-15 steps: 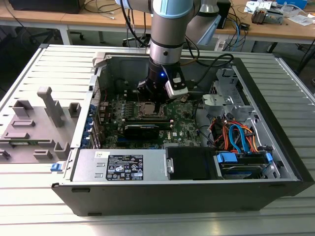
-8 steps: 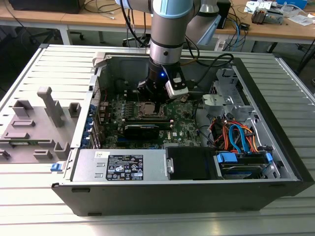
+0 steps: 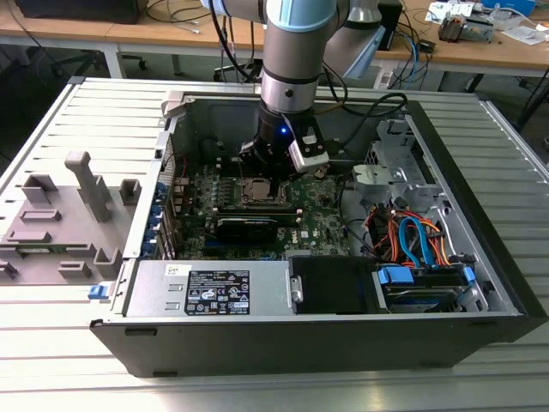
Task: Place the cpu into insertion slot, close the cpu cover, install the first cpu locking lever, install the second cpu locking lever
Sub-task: 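Install the first cpu locking lever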
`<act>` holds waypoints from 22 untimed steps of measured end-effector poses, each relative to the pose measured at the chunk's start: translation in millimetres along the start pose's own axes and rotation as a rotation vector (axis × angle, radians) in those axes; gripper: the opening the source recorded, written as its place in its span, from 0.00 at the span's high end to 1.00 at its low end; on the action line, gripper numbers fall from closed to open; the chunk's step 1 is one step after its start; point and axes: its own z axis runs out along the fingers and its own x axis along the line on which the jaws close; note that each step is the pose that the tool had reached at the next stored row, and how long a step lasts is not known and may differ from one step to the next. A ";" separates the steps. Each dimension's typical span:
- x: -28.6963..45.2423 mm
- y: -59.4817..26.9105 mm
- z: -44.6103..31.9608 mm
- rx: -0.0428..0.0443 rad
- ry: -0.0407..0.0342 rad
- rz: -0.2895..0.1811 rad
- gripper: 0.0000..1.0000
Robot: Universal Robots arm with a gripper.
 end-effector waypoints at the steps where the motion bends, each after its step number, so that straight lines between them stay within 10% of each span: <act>1: 0.0 0.0 0.0 0.0000 -0.0001 -0.001 0.89; 22: 0.0 0.0 0.0 0.0009 -0.0014 -0.027 0.89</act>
